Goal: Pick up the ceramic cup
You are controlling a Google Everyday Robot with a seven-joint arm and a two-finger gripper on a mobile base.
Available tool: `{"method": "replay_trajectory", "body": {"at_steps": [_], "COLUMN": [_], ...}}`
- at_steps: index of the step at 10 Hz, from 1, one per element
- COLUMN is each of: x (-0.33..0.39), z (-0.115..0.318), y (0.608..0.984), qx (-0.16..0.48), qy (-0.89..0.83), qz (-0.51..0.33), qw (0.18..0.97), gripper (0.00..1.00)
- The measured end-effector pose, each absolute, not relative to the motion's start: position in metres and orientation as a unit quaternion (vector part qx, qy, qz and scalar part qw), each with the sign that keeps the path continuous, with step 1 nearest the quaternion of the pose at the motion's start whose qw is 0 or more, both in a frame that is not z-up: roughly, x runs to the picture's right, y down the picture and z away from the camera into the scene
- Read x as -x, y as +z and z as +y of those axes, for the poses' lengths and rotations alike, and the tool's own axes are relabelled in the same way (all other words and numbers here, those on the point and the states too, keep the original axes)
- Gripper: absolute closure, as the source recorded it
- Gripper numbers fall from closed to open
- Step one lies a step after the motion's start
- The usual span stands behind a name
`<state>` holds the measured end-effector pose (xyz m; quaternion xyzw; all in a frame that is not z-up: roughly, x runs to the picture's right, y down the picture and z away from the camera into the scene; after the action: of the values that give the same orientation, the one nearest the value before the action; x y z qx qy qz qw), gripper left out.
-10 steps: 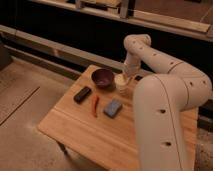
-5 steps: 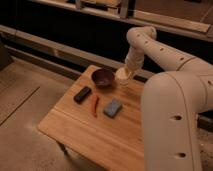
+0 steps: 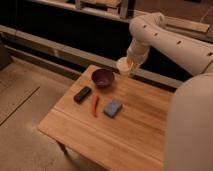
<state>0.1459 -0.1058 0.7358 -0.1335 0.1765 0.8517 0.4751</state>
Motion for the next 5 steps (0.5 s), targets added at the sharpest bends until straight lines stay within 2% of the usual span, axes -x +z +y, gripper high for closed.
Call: {"method": "replay_trajectory", "body": {"at_steps": [5], "x": [-0.1459], "z": [-0.1059], "y": [0.7353], "qx": [0.133], "qy": [0.852], "qz": [0.176], "qw": [0.475], "gripper": [1.0]}}
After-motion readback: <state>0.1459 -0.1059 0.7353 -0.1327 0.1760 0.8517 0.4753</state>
